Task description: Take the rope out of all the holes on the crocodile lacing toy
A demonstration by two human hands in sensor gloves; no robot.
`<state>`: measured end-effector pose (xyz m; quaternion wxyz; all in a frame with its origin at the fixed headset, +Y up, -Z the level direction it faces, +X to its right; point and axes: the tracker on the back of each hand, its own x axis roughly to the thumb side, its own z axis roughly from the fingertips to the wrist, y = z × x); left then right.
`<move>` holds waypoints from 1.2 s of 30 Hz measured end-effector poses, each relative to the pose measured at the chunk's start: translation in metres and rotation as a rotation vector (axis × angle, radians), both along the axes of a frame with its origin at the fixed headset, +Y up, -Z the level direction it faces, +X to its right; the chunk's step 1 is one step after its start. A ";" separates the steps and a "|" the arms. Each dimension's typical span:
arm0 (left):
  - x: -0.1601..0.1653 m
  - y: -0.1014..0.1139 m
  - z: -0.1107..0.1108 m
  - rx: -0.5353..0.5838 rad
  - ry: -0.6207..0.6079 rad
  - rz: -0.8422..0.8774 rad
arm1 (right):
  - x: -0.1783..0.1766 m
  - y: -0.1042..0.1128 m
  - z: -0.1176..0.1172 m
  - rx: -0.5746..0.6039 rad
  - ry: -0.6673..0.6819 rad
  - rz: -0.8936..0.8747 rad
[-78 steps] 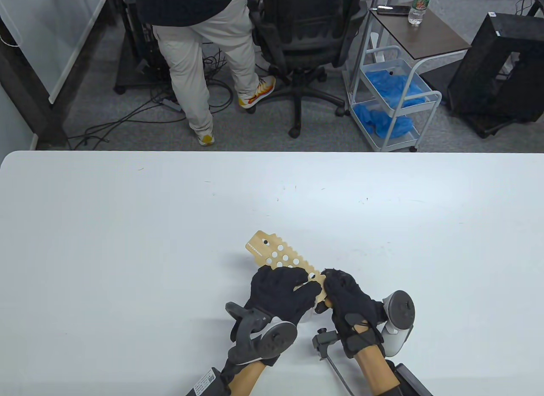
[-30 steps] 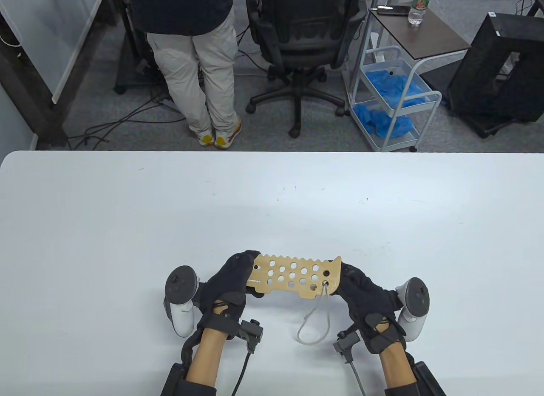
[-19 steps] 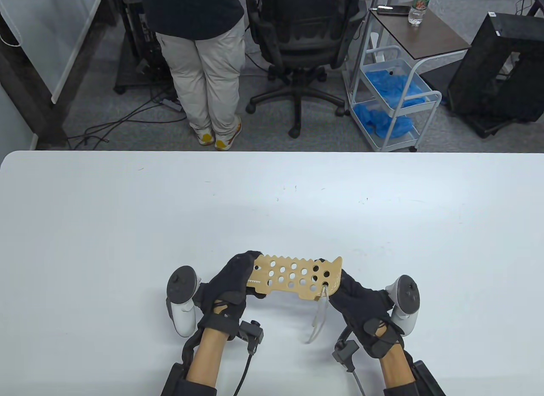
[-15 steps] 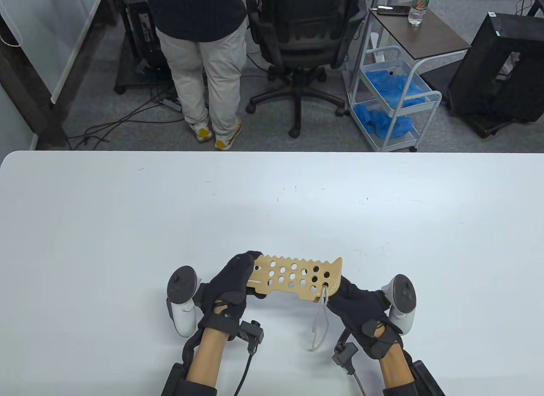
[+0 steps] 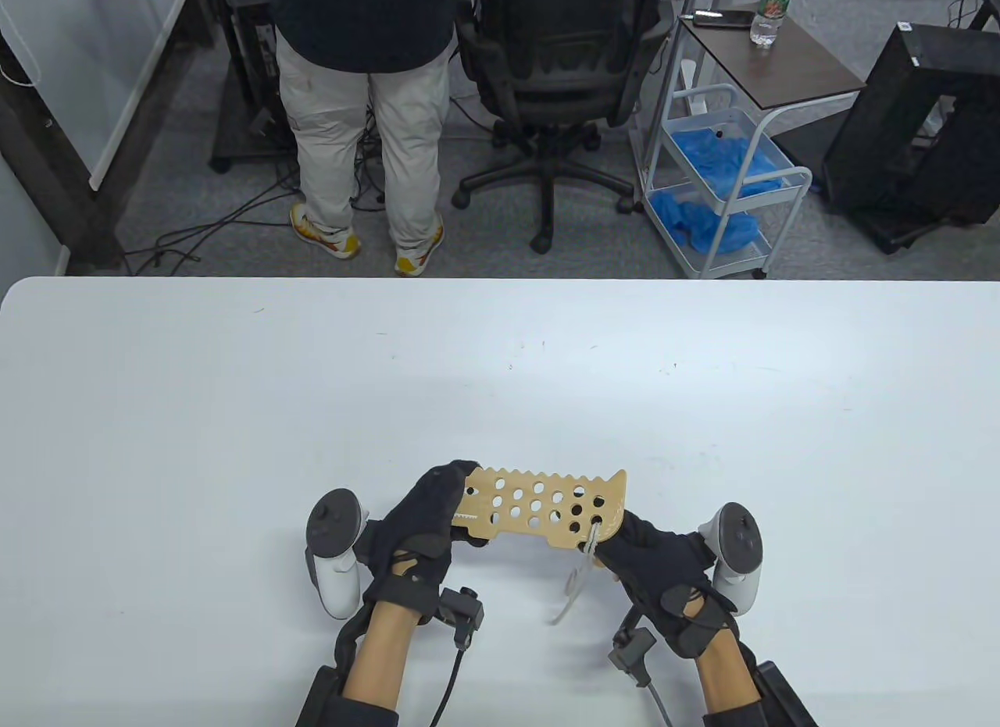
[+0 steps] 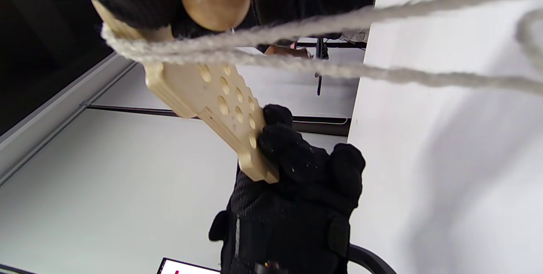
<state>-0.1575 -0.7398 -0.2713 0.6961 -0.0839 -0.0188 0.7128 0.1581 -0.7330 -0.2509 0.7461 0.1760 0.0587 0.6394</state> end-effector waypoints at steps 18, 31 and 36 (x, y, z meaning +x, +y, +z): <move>-0.023 -0.018 -0.005 -0.065 0.111 -0.003 | 0.043 -0.023 -0.006 -0.220 -0.285 -0.345; -0.038 -0.028 -0.006 -0.095 0.186 -0.045 | 0.066 -0.027 -0.008 -0.216 -0.325 -0.517; -0.043 -0.031 -0.007 -0.109 0.208 -0.049 | 0.078 -0.027 -0.007 -0.186 -0.375 -0.616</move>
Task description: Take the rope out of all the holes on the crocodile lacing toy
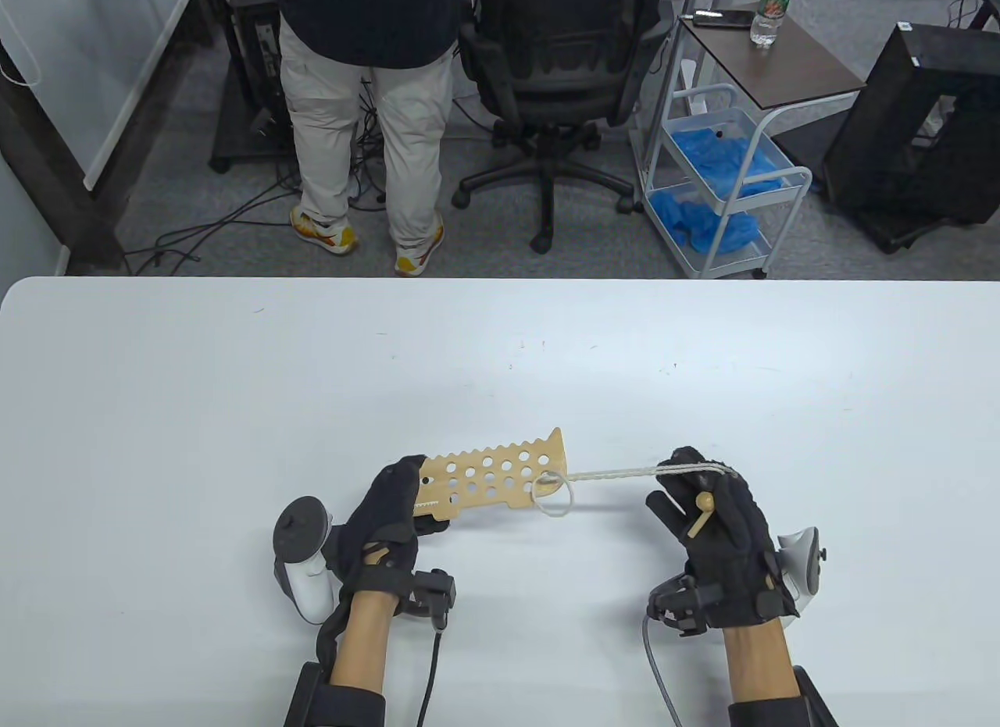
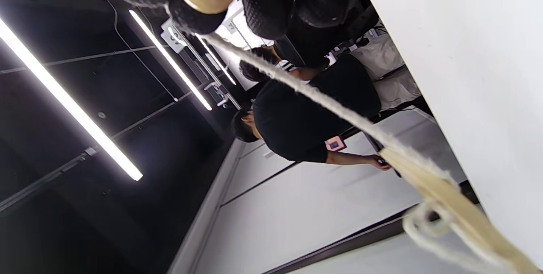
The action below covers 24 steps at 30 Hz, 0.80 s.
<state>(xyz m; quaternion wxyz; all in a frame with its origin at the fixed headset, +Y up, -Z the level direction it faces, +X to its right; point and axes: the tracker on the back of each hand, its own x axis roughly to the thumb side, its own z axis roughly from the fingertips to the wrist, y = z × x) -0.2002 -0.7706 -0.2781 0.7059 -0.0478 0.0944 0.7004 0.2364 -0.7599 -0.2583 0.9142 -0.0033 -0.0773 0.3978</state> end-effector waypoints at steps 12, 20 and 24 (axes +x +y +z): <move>-0.008 -0.004 0.000 -0.044 0.060 -0.080 | 0.027 0.003 0.004 0.105 -0.146 -0.149; -0.012 -0.002 0.000 -0.088 0.115 -0.256 | 0.027 0.004 0.003 0.125 -0.136 -0.103; -0.011 -0.001 -0.002 -0.097 0.115 -0.349 | 0.026 0.002 0.002 0.116 -0.132 -0.041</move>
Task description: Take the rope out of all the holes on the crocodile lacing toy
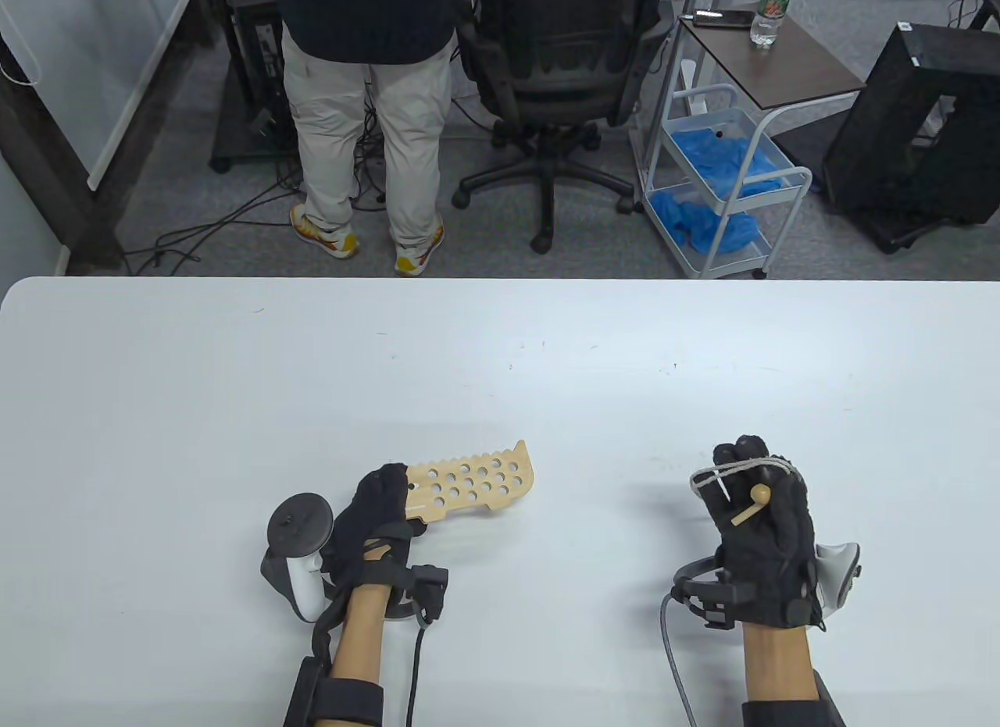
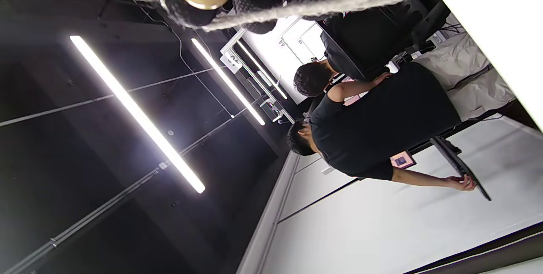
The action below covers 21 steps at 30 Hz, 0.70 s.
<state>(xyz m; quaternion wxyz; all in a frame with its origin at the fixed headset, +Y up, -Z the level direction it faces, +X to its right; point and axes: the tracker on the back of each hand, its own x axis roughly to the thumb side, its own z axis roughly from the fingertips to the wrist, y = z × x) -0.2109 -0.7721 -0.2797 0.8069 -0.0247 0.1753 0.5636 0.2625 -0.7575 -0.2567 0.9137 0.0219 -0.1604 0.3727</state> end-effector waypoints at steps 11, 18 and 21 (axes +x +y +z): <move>0.002 0.003 -0.001 -0.089 0.028 -0.356 | -0.002 0.001 0.000 -0.014 -0.001 0.091; 0.005 0.010 0.001 -0.212 0.094 -0.658 | 0.004 0.002 0.002 -0.100 -0.056 0.220; 0.004 0.010 0.001 -0.271 0.101 -0.738 | 0.006 0.004 0.004 -0.153 -0.087 0.333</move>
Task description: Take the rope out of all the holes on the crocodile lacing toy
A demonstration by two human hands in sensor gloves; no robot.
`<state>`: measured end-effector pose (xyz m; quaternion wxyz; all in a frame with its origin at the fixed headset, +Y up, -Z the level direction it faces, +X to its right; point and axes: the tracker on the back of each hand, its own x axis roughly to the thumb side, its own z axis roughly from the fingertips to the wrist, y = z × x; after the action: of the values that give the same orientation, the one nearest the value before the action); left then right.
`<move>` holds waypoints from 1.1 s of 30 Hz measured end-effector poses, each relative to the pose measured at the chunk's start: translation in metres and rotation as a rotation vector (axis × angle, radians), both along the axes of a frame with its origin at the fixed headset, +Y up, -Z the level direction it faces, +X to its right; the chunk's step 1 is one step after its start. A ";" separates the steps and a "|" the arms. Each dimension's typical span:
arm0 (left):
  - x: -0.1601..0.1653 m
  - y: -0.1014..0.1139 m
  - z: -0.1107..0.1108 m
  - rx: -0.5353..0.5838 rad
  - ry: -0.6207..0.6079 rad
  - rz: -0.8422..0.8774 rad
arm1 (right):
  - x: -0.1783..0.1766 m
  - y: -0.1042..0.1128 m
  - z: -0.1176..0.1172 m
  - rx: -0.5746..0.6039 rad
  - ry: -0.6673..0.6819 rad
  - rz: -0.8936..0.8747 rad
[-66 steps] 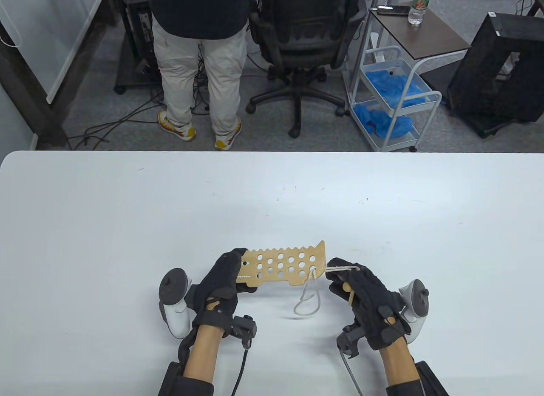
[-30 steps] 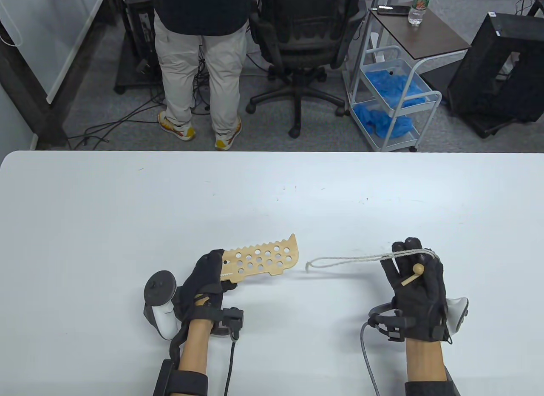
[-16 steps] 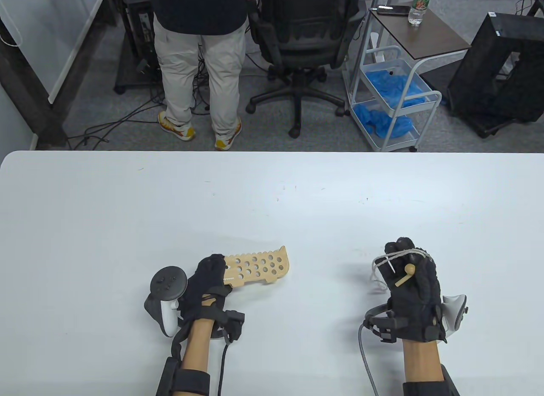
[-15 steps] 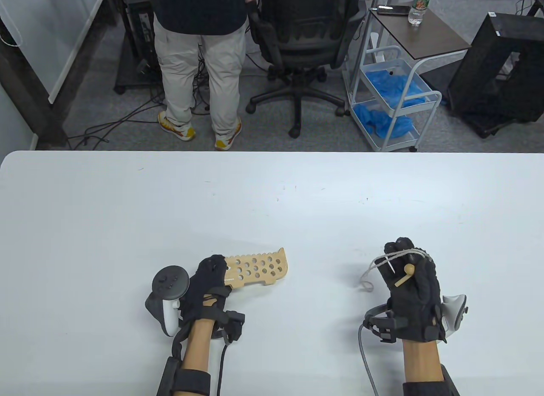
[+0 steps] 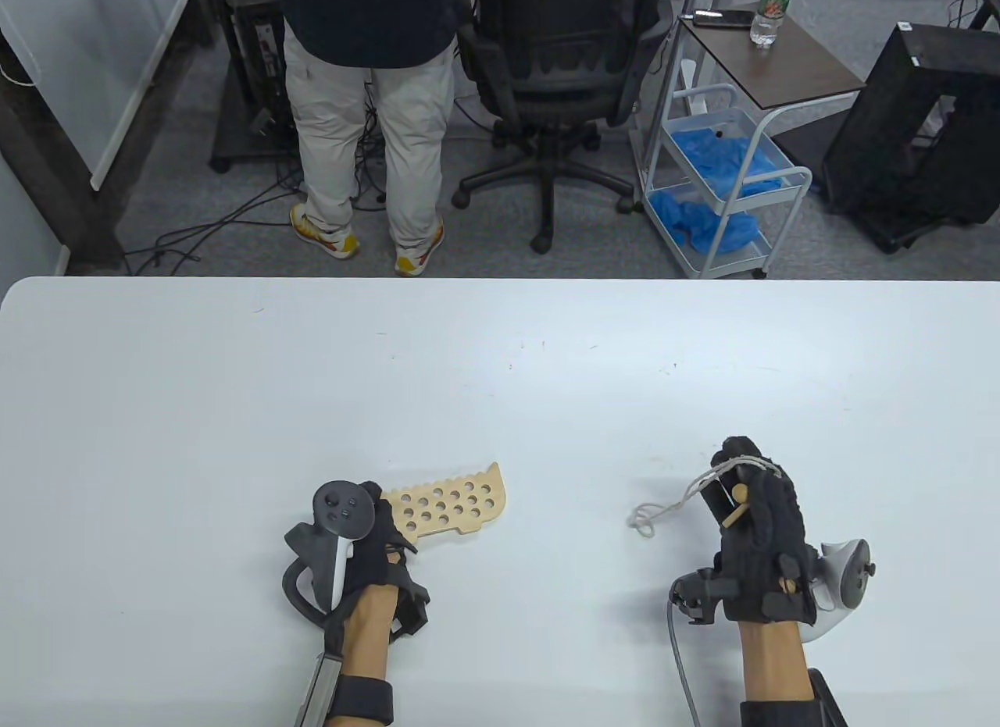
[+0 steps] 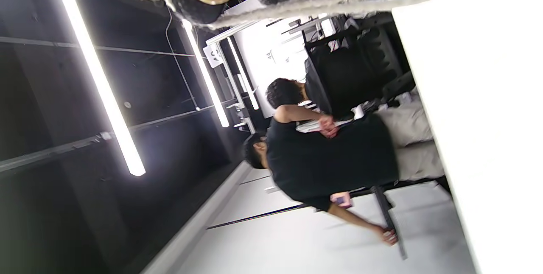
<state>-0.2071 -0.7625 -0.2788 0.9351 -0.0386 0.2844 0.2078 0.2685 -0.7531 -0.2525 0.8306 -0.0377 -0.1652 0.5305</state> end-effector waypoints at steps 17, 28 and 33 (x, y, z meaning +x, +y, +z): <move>0.051 0.021 0.002 0.045 -0.261 -0.122 | -0.032 0.004 -0.004 -0.624 0.020 1.326; 0.057 0.020 0.002 0.054 -0.330 -0.100 | -0.034 -0.021 -0.013 -0.763 0.063 1.477; 0.059 0.021 0.003 0.055 -0.339 -0.127 | -0.030 -0.028 -0.015 -0.800 0.053 1.471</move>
<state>-0.1486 -0.7413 -0.2756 0.9816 -0.0293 0.1188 0.1467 0.2386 -0.7807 -0.2672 0.1999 -0.1999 0.0727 0.9565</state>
